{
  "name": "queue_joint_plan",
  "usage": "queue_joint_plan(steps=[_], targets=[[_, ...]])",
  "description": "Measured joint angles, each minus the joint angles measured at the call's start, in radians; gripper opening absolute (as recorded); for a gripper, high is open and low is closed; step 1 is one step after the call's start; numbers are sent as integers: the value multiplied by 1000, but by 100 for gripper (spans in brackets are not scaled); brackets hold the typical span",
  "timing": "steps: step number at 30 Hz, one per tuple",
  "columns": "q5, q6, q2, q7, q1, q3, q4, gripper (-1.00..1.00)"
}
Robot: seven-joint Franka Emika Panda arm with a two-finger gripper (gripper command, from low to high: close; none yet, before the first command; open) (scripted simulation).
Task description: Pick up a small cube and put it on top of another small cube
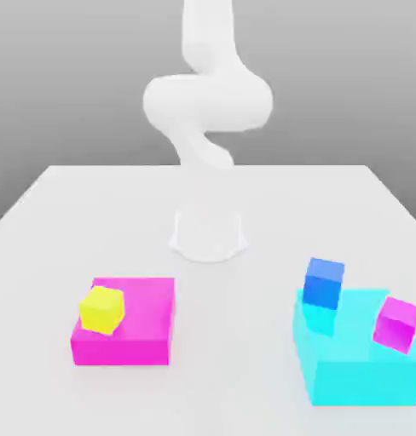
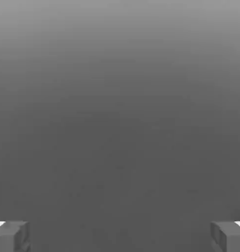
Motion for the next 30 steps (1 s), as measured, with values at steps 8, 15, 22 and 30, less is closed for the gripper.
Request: queue_joint_plan(steps=[8,15,22,30], targets=[[-31,36,294,-77,-38,-78,87,0],[-7,68,548,-179,-69,-159,160,0],[67,98,806,-313,-147,-208,235,0],[156,130,1103,-468,-267,-206,321,0]])
